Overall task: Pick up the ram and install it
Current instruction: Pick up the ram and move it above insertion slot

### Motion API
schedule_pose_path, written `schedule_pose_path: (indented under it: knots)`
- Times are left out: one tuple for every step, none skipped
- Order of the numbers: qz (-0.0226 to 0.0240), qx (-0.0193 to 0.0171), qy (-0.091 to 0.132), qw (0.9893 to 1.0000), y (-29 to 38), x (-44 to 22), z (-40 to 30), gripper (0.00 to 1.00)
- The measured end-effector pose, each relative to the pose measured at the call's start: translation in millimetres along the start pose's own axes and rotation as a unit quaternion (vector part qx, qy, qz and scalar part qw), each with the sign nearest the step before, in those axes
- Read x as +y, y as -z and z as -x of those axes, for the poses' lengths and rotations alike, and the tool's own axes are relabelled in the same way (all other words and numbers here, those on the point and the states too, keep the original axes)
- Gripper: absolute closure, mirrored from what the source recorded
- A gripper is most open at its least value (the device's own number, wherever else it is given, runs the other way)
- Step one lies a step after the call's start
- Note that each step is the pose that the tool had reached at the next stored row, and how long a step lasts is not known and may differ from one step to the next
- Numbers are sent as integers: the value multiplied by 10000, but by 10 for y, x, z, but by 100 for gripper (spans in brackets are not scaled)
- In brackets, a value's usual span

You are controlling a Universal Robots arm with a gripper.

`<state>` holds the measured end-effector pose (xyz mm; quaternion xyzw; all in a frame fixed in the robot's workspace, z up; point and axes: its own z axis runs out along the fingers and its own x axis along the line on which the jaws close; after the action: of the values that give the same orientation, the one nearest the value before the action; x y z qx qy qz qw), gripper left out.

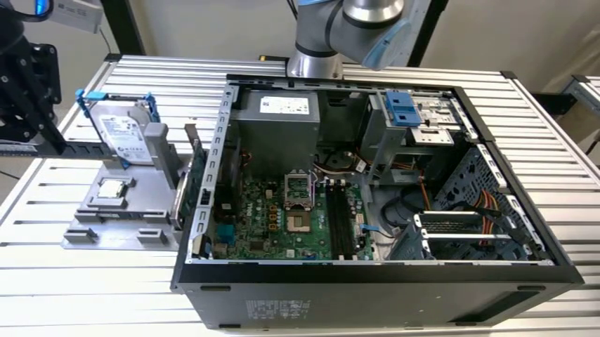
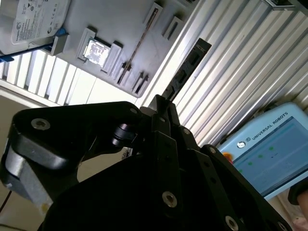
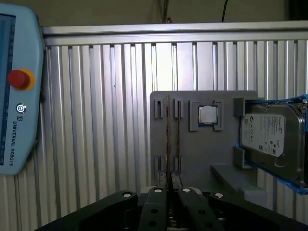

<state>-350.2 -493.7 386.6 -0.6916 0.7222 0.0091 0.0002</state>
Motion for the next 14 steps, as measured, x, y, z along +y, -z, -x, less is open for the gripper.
schedule_pose_path:
  knots:
    - [2, 1, -1, 10000, 1, -16, 1, 100]
    - [1, -1, 0, 10000, -2, -35, 1, 100]
    - [3, 0, -1, 10000, 1, -53, 2, 100]
    - [3, -1, -1, 10000, -1, -71, 3, 100]
    - [4, 0, -1, 10000, 0, -88, 4, 100]
    - [4, -1, 0, 10000, 0, -104, 4, 100]
    - [5, 0, -1, 10000, 0, -116, 5, 100]
    - [4, -1, -1, 10000, -1, -124, 5, 100]
    - [5, -1, 0, 10000, 0, -129, 5, 100]
    - [5, -1, 0, 10000, 0, -129, 5, 100]
    - [5, -1, -1, 10000, 0, -129, 5, 100]
    - [6, 0, -1, 10000, 1, -131, 6, 100]
    - [6, 0, 0, 10000, 1, -139, 6, 100]
    - [6, 0, 0, 10000, 1, -149, 6, 100]
